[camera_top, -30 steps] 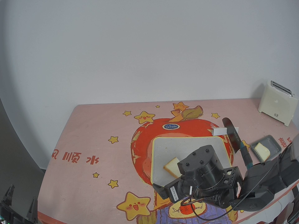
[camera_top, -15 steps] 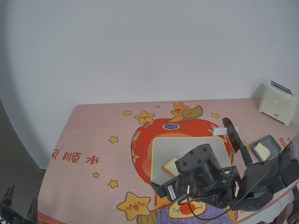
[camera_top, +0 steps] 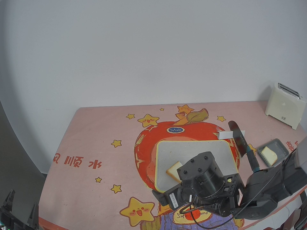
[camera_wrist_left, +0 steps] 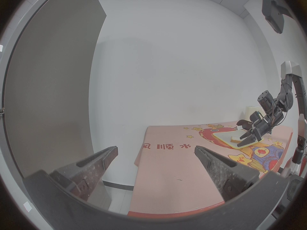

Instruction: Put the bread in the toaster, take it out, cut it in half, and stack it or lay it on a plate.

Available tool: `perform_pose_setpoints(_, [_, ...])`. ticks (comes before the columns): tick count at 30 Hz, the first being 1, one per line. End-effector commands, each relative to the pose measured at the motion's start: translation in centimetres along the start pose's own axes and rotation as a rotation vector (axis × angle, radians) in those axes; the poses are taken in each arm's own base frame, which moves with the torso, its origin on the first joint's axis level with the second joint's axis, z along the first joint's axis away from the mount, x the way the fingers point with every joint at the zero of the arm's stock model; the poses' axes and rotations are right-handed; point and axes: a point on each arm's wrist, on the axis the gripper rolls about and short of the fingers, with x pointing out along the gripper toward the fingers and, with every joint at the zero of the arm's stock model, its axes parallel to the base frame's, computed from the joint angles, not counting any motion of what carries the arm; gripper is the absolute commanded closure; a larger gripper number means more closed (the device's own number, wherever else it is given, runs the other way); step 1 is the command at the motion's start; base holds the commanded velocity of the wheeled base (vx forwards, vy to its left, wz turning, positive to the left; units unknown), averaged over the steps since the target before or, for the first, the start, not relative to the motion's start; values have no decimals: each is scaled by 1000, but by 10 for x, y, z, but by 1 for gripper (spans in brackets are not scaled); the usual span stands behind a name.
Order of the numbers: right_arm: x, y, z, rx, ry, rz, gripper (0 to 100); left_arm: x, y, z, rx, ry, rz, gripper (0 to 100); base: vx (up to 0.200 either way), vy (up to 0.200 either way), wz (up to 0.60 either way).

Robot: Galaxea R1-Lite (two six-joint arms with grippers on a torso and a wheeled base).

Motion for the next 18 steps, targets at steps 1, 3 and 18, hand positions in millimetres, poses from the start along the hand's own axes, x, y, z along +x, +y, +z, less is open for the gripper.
perform_pose_setpoints(1, [4,-1,-2,1,13,-7,0,1,0,-5,0,7,0,0,0,0,0])
perform_pose_setpoints(3, [5,-3,-3,3,17,-12,0,1,0,-5,0,7,0,0,0,0,0])
perform_pose_setpoints(18, [5,-31,5,59,5,-118,0,1,0,-5,0,7,-1,0,0,0,0])
